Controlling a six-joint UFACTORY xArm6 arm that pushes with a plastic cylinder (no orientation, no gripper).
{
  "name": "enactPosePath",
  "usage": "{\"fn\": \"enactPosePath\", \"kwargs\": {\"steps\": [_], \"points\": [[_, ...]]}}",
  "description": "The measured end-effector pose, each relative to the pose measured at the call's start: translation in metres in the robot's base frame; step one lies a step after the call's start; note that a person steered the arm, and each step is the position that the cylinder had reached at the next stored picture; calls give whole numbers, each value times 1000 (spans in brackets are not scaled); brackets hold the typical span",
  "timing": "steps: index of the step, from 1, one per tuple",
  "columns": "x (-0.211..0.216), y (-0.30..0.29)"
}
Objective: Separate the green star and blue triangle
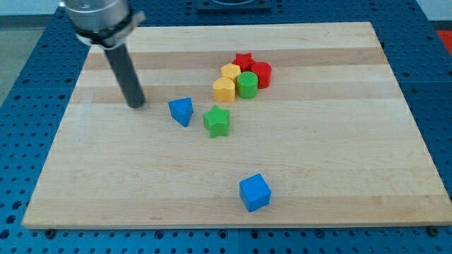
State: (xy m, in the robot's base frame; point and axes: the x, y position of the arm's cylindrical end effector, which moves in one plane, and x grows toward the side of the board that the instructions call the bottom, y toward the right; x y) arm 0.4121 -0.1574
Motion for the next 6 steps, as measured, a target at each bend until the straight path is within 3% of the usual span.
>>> {"fn": "enactPosePath", "kwargs": {"steps": [2,6], "points": [[5,50],[87,161]]}}
